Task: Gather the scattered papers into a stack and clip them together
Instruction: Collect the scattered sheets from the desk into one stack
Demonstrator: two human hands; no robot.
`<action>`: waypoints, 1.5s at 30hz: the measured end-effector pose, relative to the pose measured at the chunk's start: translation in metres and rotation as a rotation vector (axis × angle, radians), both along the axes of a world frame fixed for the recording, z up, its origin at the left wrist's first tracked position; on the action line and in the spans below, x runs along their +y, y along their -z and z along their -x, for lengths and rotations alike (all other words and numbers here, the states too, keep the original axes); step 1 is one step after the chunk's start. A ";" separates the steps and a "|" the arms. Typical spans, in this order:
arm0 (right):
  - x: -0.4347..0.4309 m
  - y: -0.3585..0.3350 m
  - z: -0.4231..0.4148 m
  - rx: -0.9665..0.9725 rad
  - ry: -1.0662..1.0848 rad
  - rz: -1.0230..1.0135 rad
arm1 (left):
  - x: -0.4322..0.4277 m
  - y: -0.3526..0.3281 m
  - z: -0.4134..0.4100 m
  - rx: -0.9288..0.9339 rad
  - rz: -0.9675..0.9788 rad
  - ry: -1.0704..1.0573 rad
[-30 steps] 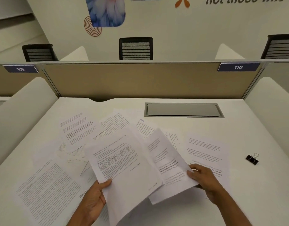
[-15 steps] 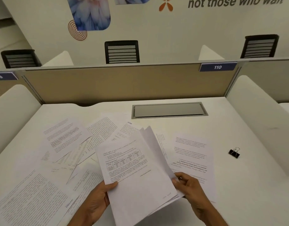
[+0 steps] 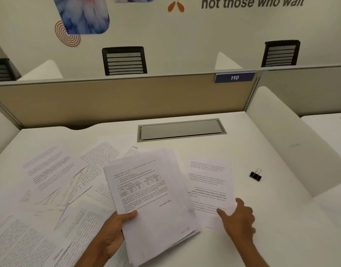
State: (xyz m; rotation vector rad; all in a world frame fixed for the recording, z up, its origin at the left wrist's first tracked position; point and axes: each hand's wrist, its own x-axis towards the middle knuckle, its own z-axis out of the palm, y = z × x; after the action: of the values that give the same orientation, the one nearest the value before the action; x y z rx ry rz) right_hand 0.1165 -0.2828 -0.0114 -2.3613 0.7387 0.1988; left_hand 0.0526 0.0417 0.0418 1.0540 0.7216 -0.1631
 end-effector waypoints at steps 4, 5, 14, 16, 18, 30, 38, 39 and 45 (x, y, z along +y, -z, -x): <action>0.001 0.000 -0.010 0.204 -0.065 0.123 | -0.003 0.003 -0.003 -0.001 -0.002 -0.004; 0.004 0.000 -0.012 0.207 -0.064 0.122 | -0.003 0.004 -0.003 0.004 0.001 -0.006; 0.001 0.005 -0.019 0.089 0.051 -0.015 | -0.001 0.004 -0.005 0.035 -0.011 -0.021; -0.002 0.008 -0.014 -0.005 0.126 -0.074 | 0.001 0.003 -0.004 0.038 -0.009 -0.025; -0.006 0.011 -0.009 -0.051 0.209 -0.173 | 0.003 0.005 -0.003 0.040 -0.004 -0.038; -0.020 0.003 -0.002 0.128 0.268 -0.913 | 0.011 0.012 0.004 0.044 0.107 -0.113; -0.018 -0.017 0.011 -0.029 0.195 -0.714 | 0.017 0.015 0.006 0.037 0.174 -0.128; -0.026 -0.019 0.015 -0.072 0.215 -0.710 | 0.020 0.015 0.007 0.035 0.187 -0.130; -0.041 -0.042 0.036 -0.152 0.134 -0.711 | 0.030 0.017 0.013 0.022 0.188 -0.123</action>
State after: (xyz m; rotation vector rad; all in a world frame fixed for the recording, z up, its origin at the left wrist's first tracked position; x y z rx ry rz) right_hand 0.0806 -0.3234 0.0305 -1.6277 0.6186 0.1835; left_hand 0.0392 0.0715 0.0250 0.8273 0.7731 -0.1343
